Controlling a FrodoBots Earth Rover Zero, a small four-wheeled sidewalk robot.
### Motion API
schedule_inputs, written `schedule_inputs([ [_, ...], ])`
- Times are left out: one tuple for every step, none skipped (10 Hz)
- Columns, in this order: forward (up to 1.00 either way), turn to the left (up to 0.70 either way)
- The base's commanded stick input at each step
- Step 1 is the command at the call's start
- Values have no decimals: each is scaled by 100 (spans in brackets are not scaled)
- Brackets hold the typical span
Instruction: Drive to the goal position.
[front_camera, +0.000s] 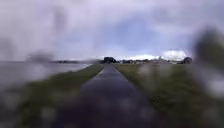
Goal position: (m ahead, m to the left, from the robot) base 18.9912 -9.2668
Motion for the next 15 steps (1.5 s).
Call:
schedule_inputs([
  [70,0],
  [70,0],
  [70,0],
  [70,0],
  [70,0],
  [70,0],
  [70,0],
  [70,0],
  [70,0],
  [70,0],
  [70,0],
  [70,0],
  [70,0],
  [70,0],
  [70,0],
])
